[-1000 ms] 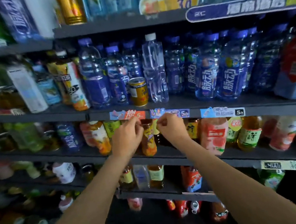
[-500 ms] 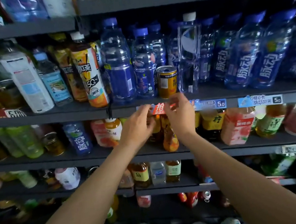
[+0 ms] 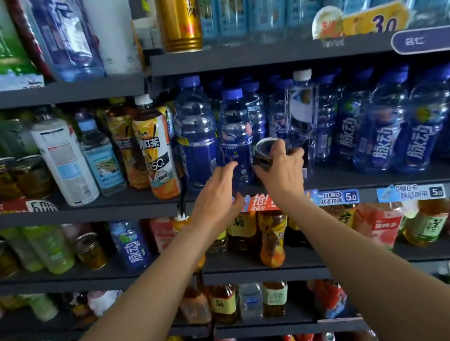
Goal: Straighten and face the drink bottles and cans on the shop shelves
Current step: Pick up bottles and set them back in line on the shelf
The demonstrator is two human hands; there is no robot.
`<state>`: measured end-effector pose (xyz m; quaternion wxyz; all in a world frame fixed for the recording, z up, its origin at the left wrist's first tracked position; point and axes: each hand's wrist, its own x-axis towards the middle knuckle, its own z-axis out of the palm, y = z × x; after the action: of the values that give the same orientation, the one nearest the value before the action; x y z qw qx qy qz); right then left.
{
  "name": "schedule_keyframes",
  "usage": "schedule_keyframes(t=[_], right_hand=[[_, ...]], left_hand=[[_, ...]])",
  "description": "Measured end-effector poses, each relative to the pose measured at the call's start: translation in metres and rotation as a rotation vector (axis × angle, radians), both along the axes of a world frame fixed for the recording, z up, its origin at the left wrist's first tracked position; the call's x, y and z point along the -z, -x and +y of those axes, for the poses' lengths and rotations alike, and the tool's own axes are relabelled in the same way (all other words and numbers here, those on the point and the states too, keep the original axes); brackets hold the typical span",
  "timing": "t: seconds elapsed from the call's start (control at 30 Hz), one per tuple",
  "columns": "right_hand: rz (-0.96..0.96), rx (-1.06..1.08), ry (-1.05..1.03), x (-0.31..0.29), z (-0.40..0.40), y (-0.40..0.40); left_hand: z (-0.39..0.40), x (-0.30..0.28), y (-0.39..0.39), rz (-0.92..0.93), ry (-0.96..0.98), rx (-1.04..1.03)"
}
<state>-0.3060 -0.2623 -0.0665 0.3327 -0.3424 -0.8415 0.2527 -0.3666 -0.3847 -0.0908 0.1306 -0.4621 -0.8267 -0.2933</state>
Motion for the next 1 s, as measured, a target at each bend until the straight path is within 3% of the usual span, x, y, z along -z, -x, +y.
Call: schedule_keyframes(t=[0.17, 0.27, 0.33, 0.43, 0.53, 0.63, 0.83, 1.0], right_hand=[[-0.07, 0.021, -0.024, 0.0, 0.006, -0.001], [0.106, 0.027, -0.028, -0.014, -0.007, -0.006], [0.306, -0.004, -0.114, -0.036, -0.029, -0.008], [0.578, -0.188, -0.204, -0.089, -0.083, -0.001], [0.69, -0.39, -0.232, -0.135, -0.146, 0.024], [0.755, -0.557, -0.185, -0.166, -0.211, 0.067], [0.851, -0.77, -0.103, -0.189, -0.343, 0.178], [0.809, -0.686, -0.113, -0.211, -0.405, 0.263]], left_hand=[[0.016, -0.004, -0.005, -0.075, 0.049, 0.041], [0.017, -0.015, -0.005, -0.1, -0.039, 0.092], [0.006, -0.032, -0.002, -0.142, -0.175, 0.137], [-0.029, -0.069, 0.008, -0.155, -0.529, 0.194], [-0.08, -0.106, 0.028, -0.1, -0.829, 0.131], [-0.144, -0.139, 0.065, -0.038, -0.956, 0.01], [-0.295, -0.169, 0.17, 0.089, -0.894, -0.162], [-0.371, -0.198, 0.25, 0.073, -0.627, -0.18]])
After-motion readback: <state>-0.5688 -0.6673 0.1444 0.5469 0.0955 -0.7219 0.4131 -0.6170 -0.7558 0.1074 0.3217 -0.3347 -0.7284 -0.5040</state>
